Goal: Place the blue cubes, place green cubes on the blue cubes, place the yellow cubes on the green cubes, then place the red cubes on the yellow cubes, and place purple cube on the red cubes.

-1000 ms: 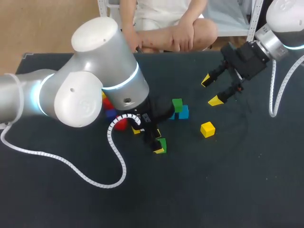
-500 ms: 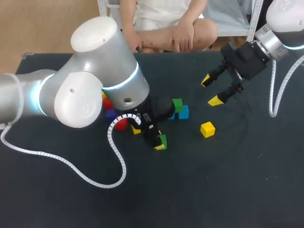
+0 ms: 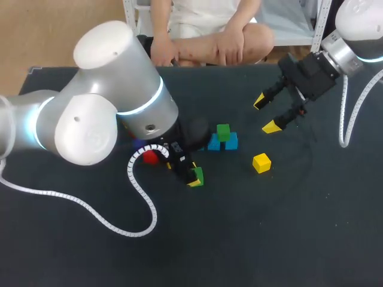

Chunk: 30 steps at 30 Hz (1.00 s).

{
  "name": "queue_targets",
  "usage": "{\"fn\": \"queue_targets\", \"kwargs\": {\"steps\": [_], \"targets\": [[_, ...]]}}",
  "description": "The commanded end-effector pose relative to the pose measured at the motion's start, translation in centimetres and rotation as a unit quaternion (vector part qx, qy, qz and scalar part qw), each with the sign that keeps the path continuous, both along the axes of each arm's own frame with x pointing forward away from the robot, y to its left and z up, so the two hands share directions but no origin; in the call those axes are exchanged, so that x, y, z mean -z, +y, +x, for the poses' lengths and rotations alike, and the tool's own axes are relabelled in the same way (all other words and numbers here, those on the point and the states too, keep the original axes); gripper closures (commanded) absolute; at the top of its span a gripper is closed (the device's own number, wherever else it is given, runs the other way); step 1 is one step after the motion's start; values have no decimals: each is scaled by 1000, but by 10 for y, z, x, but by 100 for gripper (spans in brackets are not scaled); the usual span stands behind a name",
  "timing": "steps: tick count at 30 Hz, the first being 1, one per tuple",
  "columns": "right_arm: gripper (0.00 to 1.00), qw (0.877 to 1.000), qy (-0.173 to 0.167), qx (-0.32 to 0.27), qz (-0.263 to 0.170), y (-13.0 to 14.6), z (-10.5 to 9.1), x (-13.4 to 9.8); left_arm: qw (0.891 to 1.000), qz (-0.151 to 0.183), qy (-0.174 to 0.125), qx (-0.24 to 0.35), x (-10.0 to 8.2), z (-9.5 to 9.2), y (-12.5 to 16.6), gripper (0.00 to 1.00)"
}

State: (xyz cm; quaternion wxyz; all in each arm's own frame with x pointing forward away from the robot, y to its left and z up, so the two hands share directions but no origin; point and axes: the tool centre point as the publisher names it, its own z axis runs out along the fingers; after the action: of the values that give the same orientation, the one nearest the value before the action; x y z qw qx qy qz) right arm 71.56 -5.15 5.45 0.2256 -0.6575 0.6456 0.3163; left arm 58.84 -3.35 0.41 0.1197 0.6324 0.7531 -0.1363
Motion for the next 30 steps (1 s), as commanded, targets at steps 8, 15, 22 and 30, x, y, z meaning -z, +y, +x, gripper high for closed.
{"fn": "queue_targets", "kwargs": {"steps": [8,15,22,30], "targets": [[0,1000,-1,1,0,0,-1,0,1000,-1,-24,-8,-19,4,14,100],[0,1000,-1,1,0,0,-1,0,999,13,-35,1,-33,14,21,100],[0,1000,-1,1,0,0,-1,0,998,31,-55,7,-48,30,26,100],[0,1000,-1,1,0,0,-1,0,997,32,-74,12,-57,48,24,100]]}}
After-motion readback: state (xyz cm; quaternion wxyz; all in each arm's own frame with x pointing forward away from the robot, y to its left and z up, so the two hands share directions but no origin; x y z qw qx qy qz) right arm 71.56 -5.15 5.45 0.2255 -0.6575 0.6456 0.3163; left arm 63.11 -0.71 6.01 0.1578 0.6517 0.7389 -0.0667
